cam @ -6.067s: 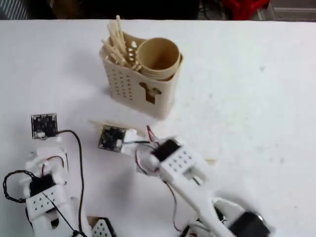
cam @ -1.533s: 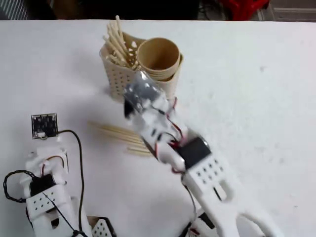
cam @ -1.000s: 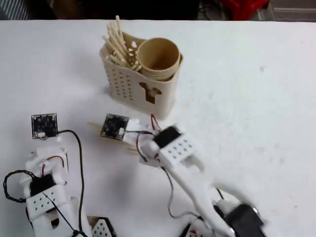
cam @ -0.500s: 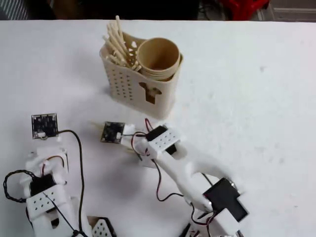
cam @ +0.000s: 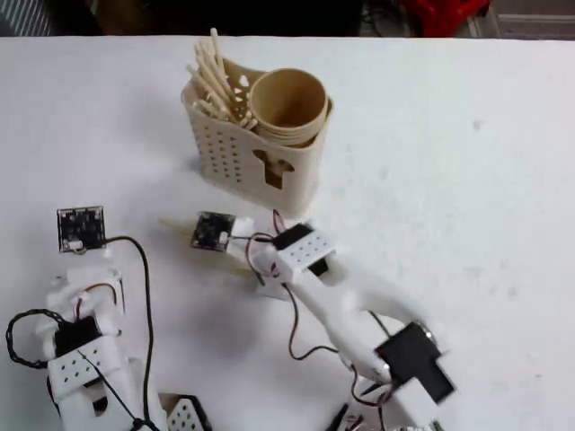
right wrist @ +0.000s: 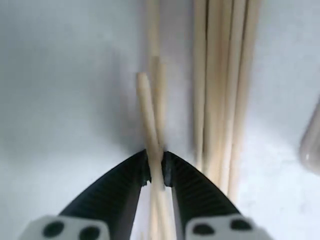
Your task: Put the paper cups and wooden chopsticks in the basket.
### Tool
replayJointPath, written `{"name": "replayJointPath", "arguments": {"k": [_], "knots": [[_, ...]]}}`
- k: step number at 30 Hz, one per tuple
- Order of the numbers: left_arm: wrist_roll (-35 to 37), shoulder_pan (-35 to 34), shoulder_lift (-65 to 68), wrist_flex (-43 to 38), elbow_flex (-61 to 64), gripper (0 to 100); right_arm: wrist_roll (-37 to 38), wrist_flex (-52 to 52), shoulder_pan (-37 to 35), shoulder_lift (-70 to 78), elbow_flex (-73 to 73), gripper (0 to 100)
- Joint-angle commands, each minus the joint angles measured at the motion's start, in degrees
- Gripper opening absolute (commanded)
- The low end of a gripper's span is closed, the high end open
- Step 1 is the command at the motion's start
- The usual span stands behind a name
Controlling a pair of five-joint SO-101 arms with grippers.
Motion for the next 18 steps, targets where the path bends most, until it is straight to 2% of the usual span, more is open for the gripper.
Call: {"name": "replayJointPath", "arguments": {"k": [1, 6, 11, 18], "knots": [[-0.53, 0.84, -0.75, -1.32, -0.18, 8, -2.46, 2.59, 2.24, -9.45, -0.26, 1.6], [-0.53, 0.84, -0.75, -1.32, -0.18, 8, -2.81, 7.52, 1.89, -18.15, -0.44, 1.6], [-0.53, 0.84, -0.75, -1.32, -0.18, 8, -5.19, 6.02, 1.63, -21.76, -1.32, 1.7], [-0.53, 0.84, -0.75, -1.32, -0.18, 8, -6.51, 0.04, -2.68, -11.03, -6.77, 1.7]]}}
